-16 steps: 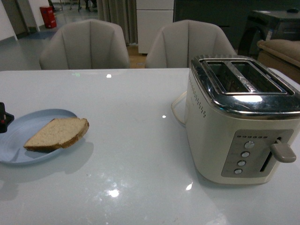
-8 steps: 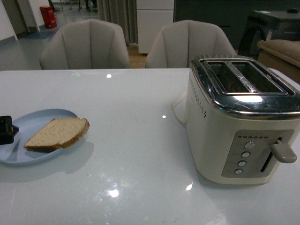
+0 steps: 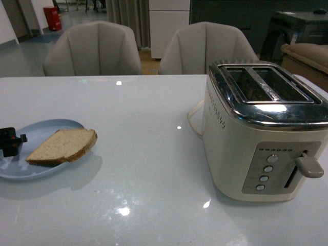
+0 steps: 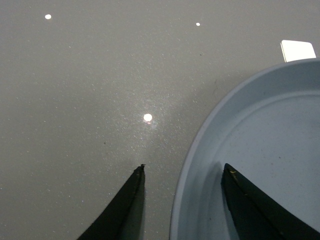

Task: Left arm holds plate, right arm toasts bread

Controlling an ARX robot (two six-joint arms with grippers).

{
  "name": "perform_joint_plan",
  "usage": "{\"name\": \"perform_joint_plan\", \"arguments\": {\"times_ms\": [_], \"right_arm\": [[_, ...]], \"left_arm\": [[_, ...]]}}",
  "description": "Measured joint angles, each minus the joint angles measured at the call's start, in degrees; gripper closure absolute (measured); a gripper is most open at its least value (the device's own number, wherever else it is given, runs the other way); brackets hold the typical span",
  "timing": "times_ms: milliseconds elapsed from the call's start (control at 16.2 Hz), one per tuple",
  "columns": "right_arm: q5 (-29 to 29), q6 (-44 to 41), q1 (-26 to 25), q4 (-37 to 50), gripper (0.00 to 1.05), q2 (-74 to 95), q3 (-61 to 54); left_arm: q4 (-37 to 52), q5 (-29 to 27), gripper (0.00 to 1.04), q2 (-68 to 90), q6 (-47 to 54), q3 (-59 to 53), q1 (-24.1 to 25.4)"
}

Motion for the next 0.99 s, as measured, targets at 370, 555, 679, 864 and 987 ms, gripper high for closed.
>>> {"name": "perform_joint_plan", "arguments": {"times_ms": [370,555,679,864,987], "right_arm": [[0.0,0.0,0.0,0.0,0.06,0.0,0.0],[0.0,0.0,0.0,0.0,0.06,0.0,0.0],[0.0,0.0,0.0,0.0,0.06,0.0,0.0],[0.0,0.0,0.0,0.0,0.06,0.0,0.0],[0.0,0.0,0.0,0.0,0.06,0.0,0.0]], "left_arm": [[1.64,0.83,1.02,0.02,-4.15,0.63,0.9],[1.38,-0.39,1.02,-1.88,-6.29,-1.79,0.72],[0.66,-1.09,1.02,-4.87,-8.0,-4.04,0.09],[-3.89,-1.55,1.02,-12.94,-10.4,-9.07,-1.99],[-7.85,-1.73,1.02,-22.38,-13.79,-13.42,-5.4]]}}
